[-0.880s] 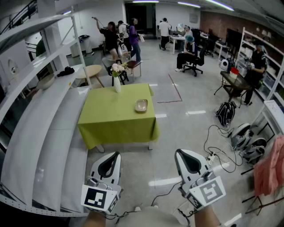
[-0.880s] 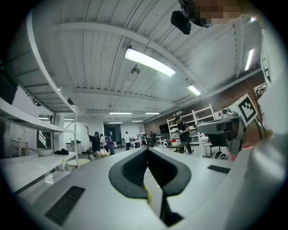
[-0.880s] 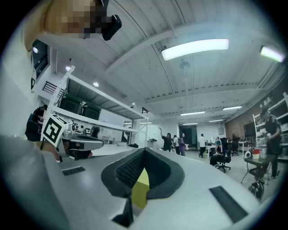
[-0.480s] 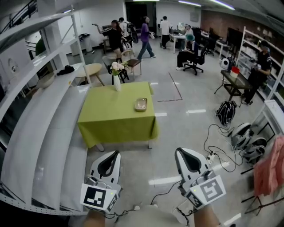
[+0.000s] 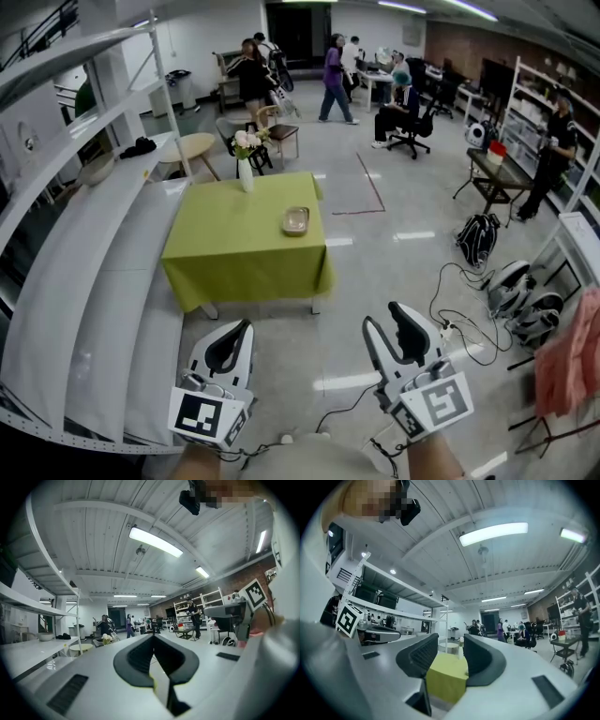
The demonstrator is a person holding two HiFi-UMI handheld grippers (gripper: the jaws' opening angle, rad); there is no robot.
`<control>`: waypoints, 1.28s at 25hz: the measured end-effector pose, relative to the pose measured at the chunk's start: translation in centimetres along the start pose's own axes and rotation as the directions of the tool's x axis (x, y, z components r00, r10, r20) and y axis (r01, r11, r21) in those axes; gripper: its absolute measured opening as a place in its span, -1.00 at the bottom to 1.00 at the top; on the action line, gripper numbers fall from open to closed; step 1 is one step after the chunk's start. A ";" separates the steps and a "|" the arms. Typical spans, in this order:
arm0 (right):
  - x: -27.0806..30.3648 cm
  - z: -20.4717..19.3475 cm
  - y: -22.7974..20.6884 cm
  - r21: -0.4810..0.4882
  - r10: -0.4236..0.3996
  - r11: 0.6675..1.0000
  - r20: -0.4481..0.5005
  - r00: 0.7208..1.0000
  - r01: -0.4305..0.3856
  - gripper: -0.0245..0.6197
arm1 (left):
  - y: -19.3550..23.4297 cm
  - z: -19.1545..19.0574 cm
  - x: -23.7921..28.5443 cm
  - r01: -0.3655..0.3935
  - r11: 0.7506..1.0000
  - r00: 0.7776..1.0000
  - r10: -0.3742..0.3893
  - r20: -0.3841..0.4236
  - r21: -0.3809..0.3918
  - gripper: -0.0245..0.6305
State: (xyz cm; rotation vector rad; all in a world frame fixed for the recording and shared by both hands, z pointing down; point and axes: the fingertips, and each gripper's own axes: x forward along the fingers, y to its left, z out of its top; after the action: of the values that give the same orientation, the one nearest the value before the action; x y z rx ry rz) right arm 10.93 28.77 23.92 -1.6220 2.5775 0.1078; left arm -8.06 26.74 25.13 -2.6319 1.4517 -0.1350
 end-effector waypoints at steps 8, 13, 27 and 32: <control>-0.3 -1.2 -1.4 -0.002 0.024 1.000 -0.019 1.000 -0.024 -0.40 | -1.2 -0.9 1.3 -0.007 1.000 1.000 0.007 -0.012 0.002 -0.91; -0.9 -1.6 -2.6 -0.006 0.037 0.999 -0.017 0.999 -0.037 -0.41 | -2.2 -1.2 1.8 -0.022 1.000 1.000 0.023 -0.016 0.015 -0.91; 1.7 -3.8 -4.2 -0.025 0.053 0.998 -0.001 0.999 -0.053 -0.41 | -1.8 -1.8 4.7 -0.030 0.998 0.999 0.027 0.044 0.053 -0.91; 4.9 -4.7 -4.3 -0.022 0.058 0.998 0.008 0.998 -0.058 -0.41 | 0.5 -2.5 6.6 -0.034 0.997 0.998 0.030 0.057 0.073 -0.91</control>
State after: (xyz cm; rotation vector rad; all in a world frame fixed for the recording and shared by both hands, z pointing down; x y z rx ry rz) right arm 12.51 21.97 27.96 -1.5503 2.6266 0.1470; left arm -5.27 20.68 27.65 -2.5323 1.4415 -0.1085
